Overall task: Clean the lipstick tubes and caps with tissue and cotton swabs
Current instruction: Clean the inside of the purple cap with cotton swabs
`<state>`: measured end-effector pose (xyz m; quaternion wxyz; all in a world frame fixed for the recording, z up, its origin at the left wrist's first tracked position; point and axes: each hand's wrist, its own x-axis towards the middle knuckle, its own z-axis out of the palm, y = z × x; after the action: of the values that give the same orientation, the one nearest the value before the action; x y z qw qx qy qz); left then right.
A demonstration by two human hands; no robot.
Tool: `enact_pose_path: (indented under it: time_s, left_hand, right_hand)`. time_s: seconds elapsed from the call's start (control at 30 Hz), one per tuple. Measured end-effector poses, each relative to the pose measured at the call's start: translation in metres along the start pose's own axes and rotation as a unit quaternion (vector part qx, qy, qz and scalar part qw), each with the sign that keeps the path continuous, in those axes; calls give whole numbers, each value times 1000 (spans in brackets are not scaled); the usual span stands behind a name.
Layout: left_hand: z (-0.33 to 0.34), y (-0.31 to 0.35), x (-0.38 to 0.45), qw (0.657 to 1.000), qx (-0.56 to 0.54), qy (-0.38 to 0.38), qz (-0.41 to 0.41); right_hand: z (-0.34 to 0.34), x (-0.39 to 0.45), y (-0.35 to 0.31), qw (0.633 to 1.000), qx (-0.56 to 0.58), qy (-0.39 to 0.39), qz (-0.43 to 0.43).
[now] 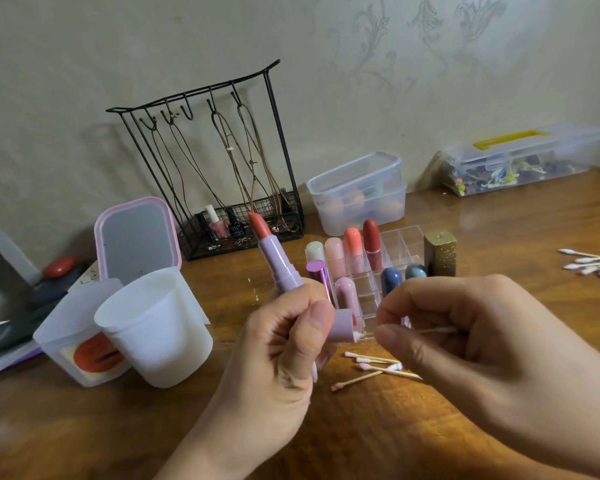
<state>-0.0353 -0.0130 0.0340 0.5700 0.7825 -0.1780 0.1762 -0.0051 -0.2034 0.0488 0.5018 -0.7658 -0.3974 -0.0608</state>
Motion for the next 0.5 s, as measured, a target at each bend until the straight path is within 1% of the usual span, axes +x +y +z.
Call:
enact_pose_path:
  time_s: [0.1, 0.23, 0.37, 0.5]
  left_hand:
    - [0, -3, -1, 999, -14, -1, -42]
    - [0, -3, -3, 996, -21, -1, -82]
    - [4, 3, -5, 989, -84, 11, -125]
    - [5, 9, -5, 983, -112, -7, -144]
  right_hand:
    - [-1, 1, 0, 1000, -7, 0, 16]
    - [1, 1, 1, 997, -81, 20, 7]
    - [2, -2, 0, 988, -148, 46, -10]
    - [3, -3, -2, 983, -168, 68, -21]
